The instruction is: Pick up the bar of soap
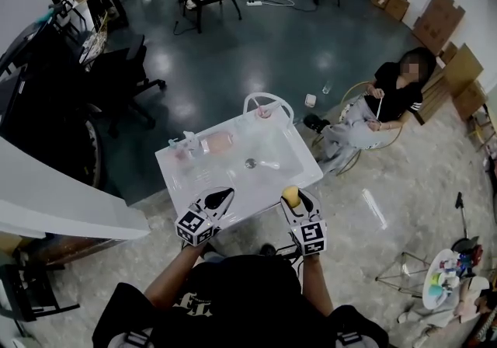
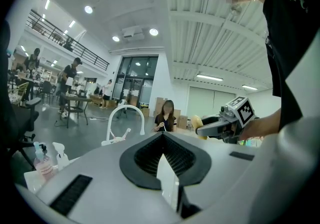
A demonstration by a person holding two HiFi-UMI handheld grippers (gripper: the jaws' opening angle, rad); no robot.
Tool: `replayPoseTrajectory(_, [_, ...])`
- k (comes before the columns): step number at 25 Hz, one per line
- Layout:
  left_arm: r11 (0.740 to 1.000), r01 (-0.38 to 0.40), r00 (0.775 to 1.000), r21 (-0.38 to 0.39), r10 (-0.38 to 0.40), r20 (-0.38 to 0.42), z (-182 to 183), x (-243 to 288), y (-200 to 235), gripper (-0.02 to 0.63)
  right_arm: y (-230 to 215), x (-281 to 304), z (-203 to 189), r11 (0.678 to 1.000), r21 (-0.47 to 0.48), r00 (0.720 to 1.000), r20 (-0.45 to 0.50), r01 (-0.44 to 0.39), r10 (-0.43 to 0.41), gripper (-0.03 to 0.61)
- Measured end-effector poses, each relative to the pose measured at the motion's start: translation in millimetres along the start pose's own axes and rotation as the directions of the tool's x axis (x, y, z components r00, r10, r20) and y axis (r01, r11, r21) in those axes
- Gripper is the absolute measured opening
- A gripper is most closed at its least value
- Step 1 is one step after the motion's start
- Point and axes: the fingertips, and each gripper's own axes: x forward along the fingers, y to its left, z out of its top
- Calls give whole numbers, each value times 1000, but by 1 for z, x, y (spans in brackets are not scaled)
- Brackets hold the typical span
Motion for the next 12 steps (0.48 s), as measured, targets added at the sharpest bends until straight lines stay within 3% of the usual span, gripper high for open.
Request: replayPoseTrajectory(12, [1000, -19, 1000, -1, 19, 3, 1, -12, 8, 9, 12, 7, 1, 1000, -10, 1000, -10, -20, 20, 199])
